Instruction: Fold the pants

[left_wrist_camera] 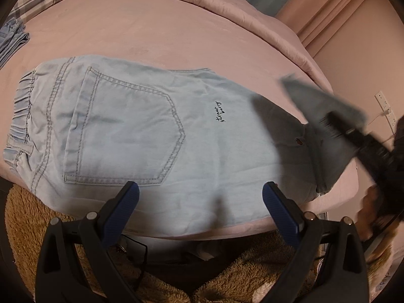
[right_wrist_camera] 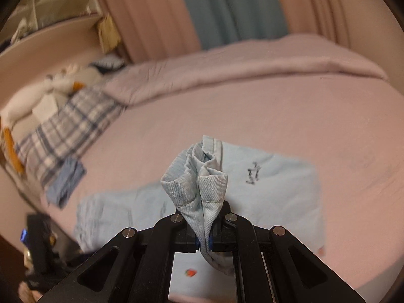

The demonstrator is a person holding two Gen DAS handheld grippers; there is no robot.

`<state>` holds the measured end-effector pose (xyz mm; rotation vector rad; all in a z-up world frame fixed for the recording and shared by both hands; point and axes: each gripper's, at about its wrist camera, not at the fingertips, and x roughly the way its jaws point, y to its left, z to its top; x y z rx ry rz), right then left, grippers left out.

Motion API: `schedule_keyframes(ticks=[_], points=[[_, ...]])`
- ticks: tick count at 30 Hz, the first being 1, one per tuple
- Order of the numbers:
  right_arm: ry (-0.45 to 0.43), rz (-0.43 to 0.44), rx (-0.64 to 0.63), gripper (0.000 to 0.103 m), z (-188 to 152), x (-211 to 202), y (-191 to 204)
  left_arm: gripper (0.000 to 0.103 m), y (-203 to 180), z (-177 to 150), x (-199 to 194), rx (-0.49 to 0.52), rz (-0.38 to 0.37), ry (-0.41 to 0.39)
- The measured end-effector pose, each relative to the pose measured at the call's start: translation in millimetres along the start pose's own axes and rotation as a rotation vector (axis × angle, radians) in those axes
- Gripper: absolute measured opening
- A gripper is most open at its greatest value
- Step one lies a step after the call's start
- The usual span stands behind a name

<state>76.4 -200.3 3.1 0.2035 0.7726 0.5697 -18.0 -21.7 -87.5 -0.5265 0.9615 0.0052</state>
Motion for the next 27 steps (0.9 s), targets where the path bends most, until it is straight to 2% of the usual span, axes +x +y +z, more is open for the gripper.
schedule_keyframes(ticks=[4, 6, 11, 13, 14, 15, 17, 20, 24, 26, 27], points=[[0.133, 0.019, 0.0, 0.006, -25.2, 37.1, 8.8, 0.098, 4.1, 2.4, 2.6, -0.009, 0.004, 0.004], [0.193, 0.002, 0.0, 0.007, -39.2, 43.7, 8.0, 0.098, 6.8, 4.1, 3.3, -0.016, 0.003, 0.008], [0.273, -0.045, -0.037, 0.009, -50.7, 55.8, 7.7, 0.098, 7.5, 12.0, 6.2, -0.021, -0.022, 0.021], [0.278, -0.019, -0.025, 0.016, -45.9, 47.0, 5.6, 0.098, 5.6, 17.7, 6.4, -0.017, -0.044, 0.022], [0.28, 0.005, -0.01, 0.027, -44.0, 42.1, 3.8, 0.098, 3.9, 22.3, 6.8, -0.015, -0.065, 0.024], [0.273, 0.031, 0.016, 0.043, -42.8, 36.8, 0.5, 0.098, 2.1, 24.0, 7.1, -0.012, -0.074, 0.025], [0.242, 0.058, 0.06, 0.062, -38.2, 16.7, -11.1, 0.098, -4.2, 31.1, 10.5, 0.004, -0.099, 0.029], [0.186, 0.066, 0.107, 0.065, -40.5, -7.7, -29.5, 0.097, -14.7, 42.5, 23.5, 0.026, -0.146, 0.048], [0.115, -0.101, 0.201, 0.064, -43.5, -36.9, -71.8, 0.091, -34.9, 45.8, 52.5, 0.036, -0.256, 0.137], [0.101, -0.153, 0.275, 0.064, -49.4, -47.2, -97.5, 0.086, -45.7, 45.8, 67.2, 0.045, -0.287, 0.168], [0.102, -0.174, 0.309, 0.064, -53.3, -51.1, -108.8, 0.083, -51.5, 45.1, 76.9, 0.051, -0.27, 0.187]])
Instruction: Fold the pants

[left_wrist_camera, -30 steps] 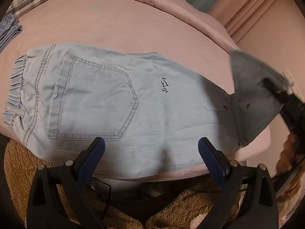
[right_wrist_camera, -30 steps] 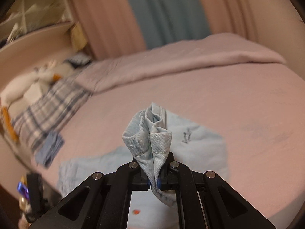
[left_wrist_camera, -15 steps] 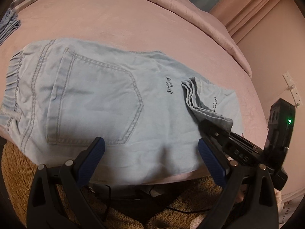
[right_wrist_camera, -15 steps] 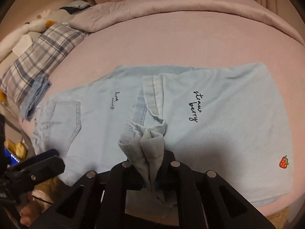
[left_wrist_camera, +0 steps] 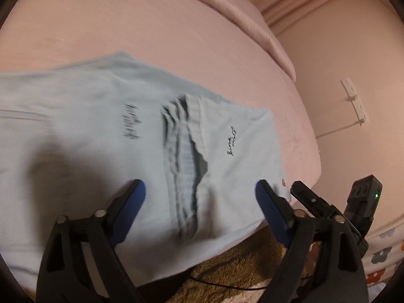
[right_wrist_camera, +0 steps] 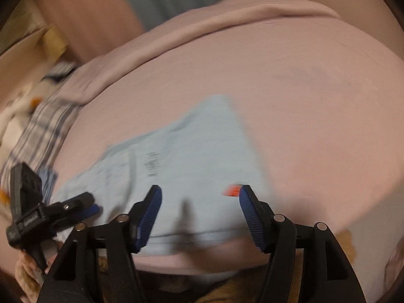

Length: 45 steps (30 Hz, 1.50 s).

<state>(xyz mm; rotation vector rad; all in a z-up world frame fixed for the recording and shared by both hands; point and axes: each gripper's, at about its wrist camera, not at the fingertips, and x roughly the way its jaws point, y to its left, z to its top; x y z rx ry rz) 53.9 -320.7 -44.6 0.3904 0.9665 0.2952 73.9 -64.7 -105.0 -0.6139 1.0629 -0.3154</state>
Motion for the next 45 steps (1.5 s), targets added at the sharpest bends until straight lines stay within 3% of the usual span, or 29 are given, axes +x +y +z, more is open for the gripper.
schedule_keyframes(ticks=[2, 4, 6, 8, 12, 19, 21, 27, 33, 37, 41, 45], points=[[-0.009, -0.031, 0.032, 0.058, -3.9, -4.1, -13.6, 0.078, -7.0, 0.0, 7.9, 0.03, 0.051, -0.016], [-0.012, -0.05, 0.046, 0.05, -6.2, -5.0, -19.4, 0.06, -13.8, 0.0, 9.9, 0.06, 0.07, -0.031], [-0.004, -0.048, 0.058, 0.04, -7.3, -4.9, -26.3, 0.033, -13.8, -0.7, 13.5, 0.041, 0.045, -0.011], [0.005, -0.045, 0.067, 0.039, -9.1, -3.6, -30.6, 0.012, -11.4, -2.6, 18.4, 0.029, 0.011, 0.018], [0.004, -0.061, 0.056, 0.039, -12.1, -6.2, -33.7, 0.008, -6.9, -9.0, 7.5, 0.01, -0.002, -0.007], [-0.014, -0.053, 0.011, 0.039, -3.2, -1.0, -19.5, 0.008, -1.9, -4.4, -30.2, 0.036, 0.063, -0.091], [-0.017, -0.057, -0.009, 0.039, 3.5, 4.0, -14.2, 0.008, 4.1, -4.1, -28.7, 0.031, 0.103, -0.085], [-0.014, -0.027, -0.077, 0.039, 40.8, 27.5, 5.6, 0.009, 19.2, -9.4, -15.6, -0.006, 0.12, -0.04], [0.063, -0.043, -0.066, 0.039, 60.2, 71.2, 9.3, 0.011, 42.0, -15.8, -26.8, -0.069, 0.037, -0.024], [0.097, -0.099, -0.048, 0.039, 51.2, 95.3, 5.6, 0.012, 58.5, -18.1, -35.7, -0.122, -0.029, -0.015], [0.064, -0.1, -0.07, 0.039, 35.9, 87.7, 5.0, 0.012, 60.1, -19.7, -39.1, -0.14, -0.066, -0.016], [0.065, -0.045, -0.037, 0.039, 15.5, 72.1, -7.0, 0.012, 62.8, -24.2, -41.5, -0.141, -0.1, -0.028]])
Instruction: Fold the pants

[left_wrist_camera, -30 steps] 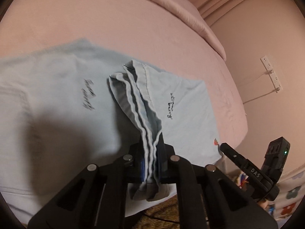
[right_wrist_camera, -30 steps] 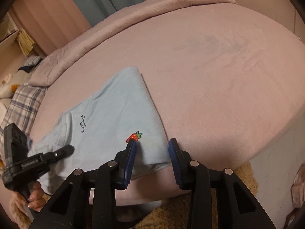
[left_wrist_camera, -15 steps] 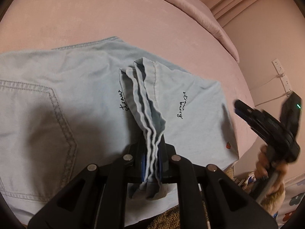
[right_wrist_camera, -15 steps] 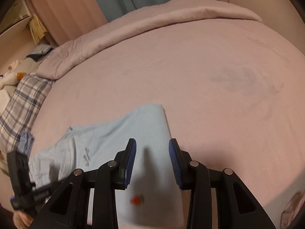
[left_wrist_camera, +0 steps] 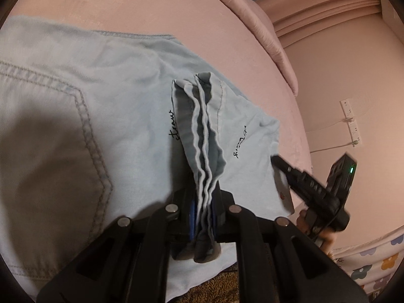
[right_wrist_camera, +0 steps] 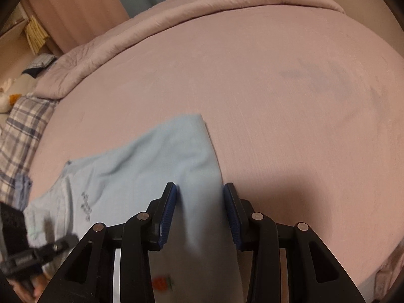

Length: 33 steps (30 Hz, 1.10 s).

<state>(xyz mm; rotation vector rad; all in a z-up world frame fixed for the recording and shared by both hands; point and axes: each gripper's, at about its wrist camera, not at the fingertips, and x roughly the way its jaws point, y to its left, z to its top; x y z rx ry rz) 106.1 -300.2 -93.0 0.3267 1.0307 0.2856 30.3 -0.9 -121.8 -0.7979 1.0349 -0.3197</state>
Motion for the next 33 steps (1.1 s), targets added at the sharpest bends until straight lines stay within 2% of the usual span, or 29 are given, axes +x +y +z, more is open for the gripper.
schedule_keyframes(ticks=[6, 12, 24, 33], points=[[-0.042, 0.024, 0.001, 0.038, -15.7, -8.6, -5.2, 0.011, 4.2, -2.9, -2.4, -0.011, -0.036, 0.008], [-0.05, 0.028, -0.006, 0.038, -11.0, -5.5, -6.8, 0.011, -5.5, 3.8, 8.4, -0.01, -0.026, 0.003], [-0.049, 0.064, 0.006, 0.038, -14.0, -9.6, -19.2, 0.011, 1.4, 4.6, 9.4, -0.027, -0.059, 0.005], [-0.045, 0.063, -0.006, 0.038, -11.7, -8.6, -17.0, 0.011, -5.0, 2.8, 8.7, -0.005, -0.019, -0.002]])
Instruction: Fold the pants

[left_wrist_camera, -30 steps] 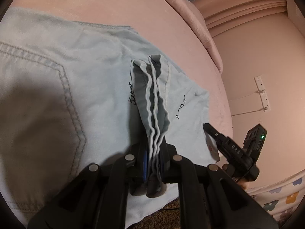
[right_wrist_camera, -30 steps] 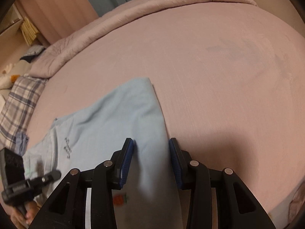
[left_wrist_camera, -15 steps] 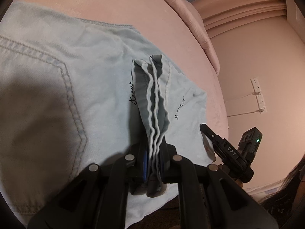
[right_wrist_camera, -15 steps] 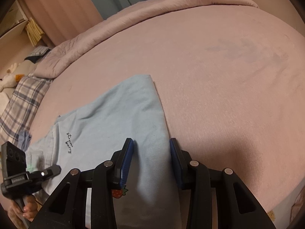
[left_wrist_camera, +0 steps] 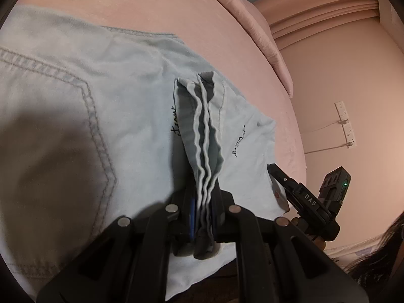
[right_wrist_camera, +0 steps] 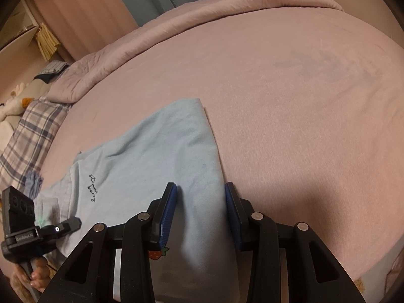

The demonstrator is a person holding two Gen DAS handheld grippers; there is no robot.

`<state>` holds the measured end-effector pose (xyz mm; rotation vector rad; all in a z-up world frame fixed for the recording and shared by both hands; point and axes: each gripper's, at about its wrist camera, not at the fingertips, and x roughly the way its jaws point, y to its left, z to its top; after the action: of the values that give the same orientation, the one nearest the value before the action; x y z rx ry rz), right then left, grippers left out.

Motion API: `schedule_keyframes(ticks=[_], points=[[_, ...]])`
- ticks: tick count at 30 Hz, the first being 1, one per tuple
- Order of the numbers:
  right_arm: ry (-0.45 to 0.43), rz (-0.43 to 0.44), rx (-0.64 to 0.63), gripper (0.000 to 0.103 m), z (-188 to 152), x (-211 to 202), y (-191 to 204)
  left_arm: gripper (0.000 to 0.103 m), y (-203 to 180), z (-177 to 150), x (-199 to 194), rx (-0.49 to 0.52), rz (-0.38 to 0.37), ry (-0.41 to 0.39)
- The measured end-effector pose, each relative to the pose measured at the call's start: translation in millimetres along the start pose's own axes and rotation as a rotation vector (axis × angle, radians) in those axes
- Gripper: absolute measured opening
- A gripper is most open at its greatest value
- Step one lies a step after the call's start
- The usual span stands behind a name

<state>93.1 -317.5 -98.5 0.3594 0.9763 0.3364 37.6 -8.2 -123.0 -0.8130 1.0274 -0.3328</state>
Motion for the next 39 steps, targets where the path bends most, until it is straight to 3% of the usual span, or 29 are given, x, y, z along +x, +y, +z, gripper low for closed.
schedule_keyframes(ticks=[6, 20, 25, 39], points=[[0.011, -0.014, -0.011, 0.038, -0.8, -2.9, 2.1, 0.012, -11.3, -2.8, 1.2, 0.036, 0.064, -0.011], [0.063, 0.022, 0.02, 0.038, -19.8, -19.2, -5.7, 0.012, -43.1, -6.8, 13.9, 0.173, 0.292, -0.052], [0.074, -0.002, 0.007, 0.038, -23.5, -21.3, -2.6, 0.013, -45.1, -10.4, 16.7, 0.187, 0.327, -0.064], [0.084, -0.039, 0.007, 0.038, -30.5, -25.0, -3.8, 0.017, -42.9, -29.3, 14.1, 0.178, 0.337, -0.078]])
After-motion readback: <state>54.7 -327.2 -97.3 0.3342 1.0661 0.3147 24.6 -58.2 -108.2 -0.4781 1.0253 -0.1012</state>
